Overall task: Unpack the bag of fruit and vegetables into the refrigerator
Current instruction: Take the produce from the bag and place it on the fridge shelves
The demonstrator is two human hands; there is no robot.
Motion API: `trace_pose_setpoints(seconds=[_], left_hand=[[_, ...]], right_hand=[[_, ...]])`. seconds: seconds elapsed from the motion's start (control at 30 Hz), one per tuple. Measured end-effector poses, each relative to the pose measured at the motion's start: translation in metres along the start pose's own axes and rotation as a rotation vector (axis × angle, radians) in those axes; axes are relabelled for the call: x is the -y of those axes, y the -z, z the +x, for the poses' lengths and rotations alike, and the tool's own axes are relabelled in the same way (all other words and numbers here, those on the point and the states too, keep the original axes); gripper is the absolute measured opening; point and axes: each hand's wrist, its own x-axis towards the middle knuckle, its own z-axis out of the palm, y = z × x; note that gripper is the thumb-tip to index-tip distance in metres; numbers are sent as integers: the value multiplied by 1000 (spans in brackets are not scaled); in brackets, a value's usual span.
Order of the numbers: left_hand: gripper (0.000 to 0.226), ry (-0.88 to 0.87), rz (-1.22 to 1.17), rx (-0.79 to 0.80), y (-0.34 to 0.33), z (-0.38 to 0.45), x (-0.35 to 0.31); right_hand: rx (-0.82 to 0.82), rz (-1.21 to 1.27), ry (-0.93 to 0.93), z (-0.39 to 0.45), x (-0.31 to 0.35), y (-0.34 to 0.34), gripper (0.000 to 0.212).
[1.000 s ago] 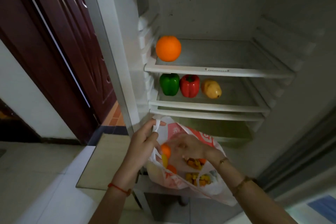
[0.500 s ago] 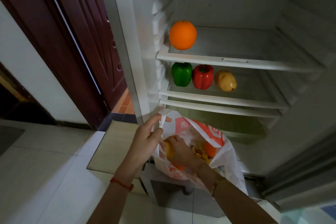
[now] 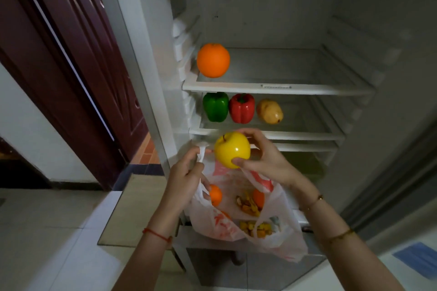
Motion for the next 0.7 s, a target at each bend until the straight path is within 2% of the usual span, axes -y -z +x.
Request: trace_pose_setpoints(seconds=[0.17, 0.27, 0.33, 0.4, 0.53, 0.7], left_hand=[[39, -21, 8, 24, -4, 9, -8], [41, -25, 24, 45, -8, 11, -8], [44, -11, 18, 59, -10, 11, -9], [46, 1, -2, 52, -11, 11, -11], [40, 11, -38, 57, -13, 11, -15], [43, -14, -2, 47, -11, 10, -13]], right_hand=[[-151, 2, 168, 19, 48, 34, 69], [-376, 14, 213, 42, 67, 51, 69], [-527, -68, 235, 62, 76, 60, 69], [-605, -158, 236, 82, 82, 65, 70], [-600, -285, 182, 114, 81, 67, 72], [-574, -328, 125, 130, 71, 65, 75]])
